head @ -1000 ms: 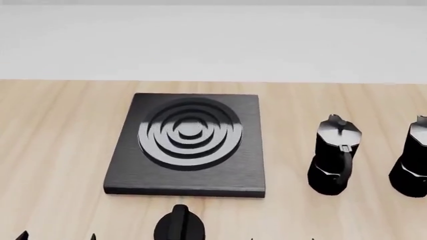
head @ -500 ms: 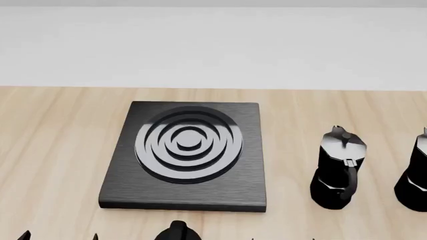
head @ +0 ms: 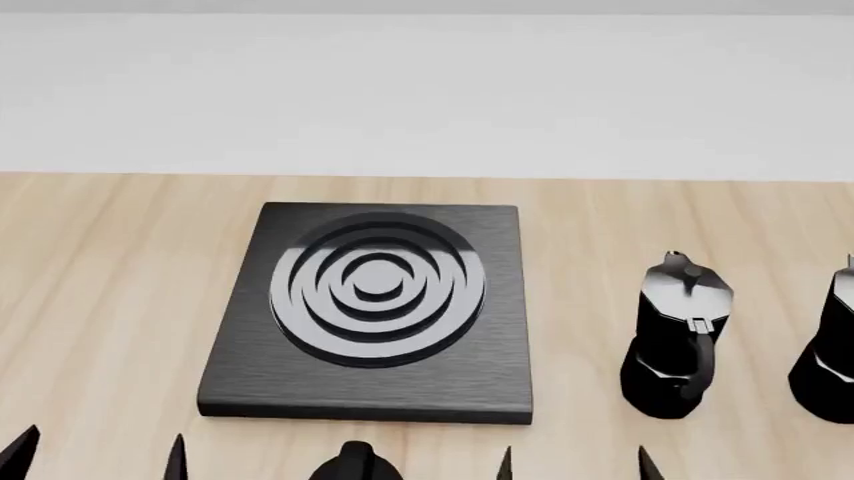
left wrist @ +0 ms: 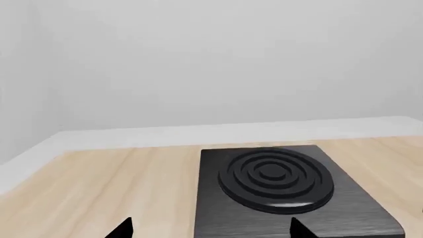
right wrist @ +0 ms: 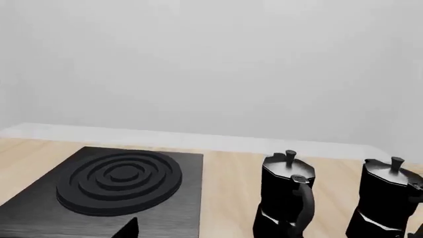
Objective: Put the right moka pot on the stove.
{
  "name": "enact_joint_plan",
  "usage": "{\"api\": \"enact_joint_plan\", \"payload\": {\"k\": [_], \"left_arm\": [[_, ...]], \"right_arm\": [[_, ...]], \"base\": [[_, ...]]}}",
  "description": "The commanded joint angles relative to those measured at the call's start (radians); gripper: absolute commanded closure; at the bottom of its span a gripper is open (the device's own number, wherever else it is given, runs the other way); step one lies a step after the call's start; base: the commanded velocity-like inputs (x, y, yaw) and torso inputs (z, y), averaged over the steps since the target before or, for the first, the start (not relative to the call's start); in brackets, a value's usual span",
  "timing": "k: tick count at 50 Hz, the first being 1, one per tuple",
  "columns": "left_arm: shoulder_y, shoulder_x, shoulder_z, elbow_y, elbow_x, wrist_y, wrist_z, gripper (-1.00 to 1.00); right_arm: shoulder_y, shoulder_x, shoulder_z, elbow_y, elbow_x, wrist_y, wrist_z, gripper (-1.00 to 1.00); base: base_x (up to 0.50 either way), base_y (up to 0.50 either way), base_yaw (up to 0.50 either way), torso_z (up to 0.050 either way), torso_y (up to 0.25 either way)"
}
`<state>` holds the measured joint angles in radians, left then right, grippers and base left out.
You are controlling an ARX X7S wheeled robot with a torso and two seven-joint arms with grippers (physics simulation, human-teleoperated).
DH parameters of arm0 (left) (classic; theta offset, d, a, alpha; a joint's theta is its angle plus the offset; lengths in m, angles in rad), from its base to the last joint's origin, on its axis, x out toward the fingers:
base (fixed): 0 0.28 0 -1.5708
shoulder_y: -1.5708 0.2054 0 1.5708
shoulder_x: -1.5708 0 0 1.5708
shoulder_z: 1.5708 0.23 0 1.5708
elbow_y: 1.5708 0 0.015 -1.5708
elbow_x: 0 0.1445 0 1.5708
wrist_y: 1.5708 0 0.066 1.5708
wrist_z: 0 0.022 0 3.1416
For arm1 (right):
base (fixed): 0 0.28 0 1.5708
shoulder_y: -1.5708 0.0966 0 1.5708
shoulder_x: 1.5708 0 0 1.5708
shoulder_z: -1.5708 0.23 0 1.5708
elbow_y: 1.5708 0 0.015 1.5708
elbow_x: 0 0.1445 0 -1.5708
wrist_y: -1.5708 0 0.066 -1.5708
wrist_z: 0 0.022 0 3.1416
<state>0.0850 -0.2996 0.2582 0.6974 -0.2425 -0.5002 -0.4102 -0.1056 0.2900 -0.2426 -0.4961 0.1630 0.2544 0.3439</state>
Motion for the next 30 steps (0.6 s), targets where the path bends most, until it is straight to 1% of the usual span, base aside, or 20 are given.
{"api": "enact_joint_plan", "payload": {"k": [1,5,6,7,8,9,11,12,13,17,19,20,21,22,30], "left_arm": [[-0.082,-0.012,-0.031,0.212,-0.059,-0.249,-0.054,-1.0],[-0.118,-0.007,-0.04,0.288,-0.102,-0.366,-0.075,-1.0],[-0.126,0.011,-0.081,0.311,-0.172,-0.402,-0.056,-1.0],[-0.163,0.004,-0.061,0.34,-0.152,-0.465,-0.1,-1.0],[-0.181,0.002,-0.066,0.347,-0.175,-0.479,-0.115,-1.0],[-0.21,-0.038,-0.06,0.349,-0.258,-0.466,-0.182,-1.0],[-0.294,-0.143,-0.017,0.349,-0.453,-0.449,-0.371,-1.0],[-0.34,-0.194,0.022,0.349,-0.525,-0.431,-0.457,-1.0],[-0.382,-0.218,0.028,0.349,-0.609,-0.427,-0.518,-1.0],[-0.508,-0.311,0.129,0.348,-0.76,-0.371,-0.687,-1.0],[-0.524,-0.328,0.147,0.346,-0.774,-0.349,-0.705,-1.0],[-0.522,-0.334,0.163,0.346,-0.761,-0.339,-0.704,-1.0],[-0.506,-0.339,0.181,0.341,-0.717,-0.324,-0.692,-1.0],[-0.487,-0.342,0.185,0.33,-0.698,-0.301,-0.674,-1.0],[-0.49,-0.35,0.197,0.326,-0.697,-0.288,-0.679,-1.0]], "right_arm": [[0.012,0.024,0.011,-0.194,0.022,0.163,0.034,-1.0],[0.028,0.032,0.014,-0.25,0.03,0.223,0.044,-1.0],[0.032,0.034,0.02,-0.267,0.036,0.234,0.045,-1.0],[0.04,0.036,0.027,-0.284,0.046,0.251,0.046,-1.0],[0.046,0.036,0.027,-0.293,0.05,0.265,0.047,-1.0],[0.051,0.038,0.022,-0.302,0.047,0.273,0.049,-1.0],[0.064,0.039,0.029,-0.333,0.062,0.313,0.053,-1.0],[0.075,0.039,0.032,-0.344,0.07,0.332,0.053,-1.0],[0.086,0.04,0.036,-0.363,0.082,0.361,0.055,-1.0],[0.105,0.037,0.056,-0.403,0.11,0.4,0.06,-1.0],[0.109,0.037,0.049,-0.401,0.105,0.409,0.065,-1.0],[0.11,0.036,0.056,-0.408,0.114,0.412,0.065,-1.0],[0.122,0.034,0.055,-0.406,0.105,0.433,0.079,-1.0],[0.124,0.039,0.046,-0.393,0.097,0.42,0.073,-1.0],[0.124,0.041,0.044,-0.392,0.1,0.418,0.077,-1.0]], "base": [[0.0,0.0,0.0,0.0,0.0],[0.0,0.0,0.0,0.0,0.0],[0.0,0.0,0.0,0.0,0.0],[0.0,0.0,0.0,0.0,0.0],[0.0,0.0,0.0,0.0,0.0],[0.0,0.0,0.0,0.0,0.0],[0.0,0.0,0.0,0.0,0.0],[0.0,0.0,0.0,0.0,0.0],[0.0,0.0,0.0,0.0,0.0],[0.0,0.0,0.0,0.0,0.0],[0.0,0.0,0.0,0.0,0.0],[0.0,0.0,0.0,0.0,0.0],[0.0,0.0,0.0,0.0,0.0],[0.0,0.0,0.0,0.0,0.0],[0.0,0.0,0.0,0.0,0.0]]}}
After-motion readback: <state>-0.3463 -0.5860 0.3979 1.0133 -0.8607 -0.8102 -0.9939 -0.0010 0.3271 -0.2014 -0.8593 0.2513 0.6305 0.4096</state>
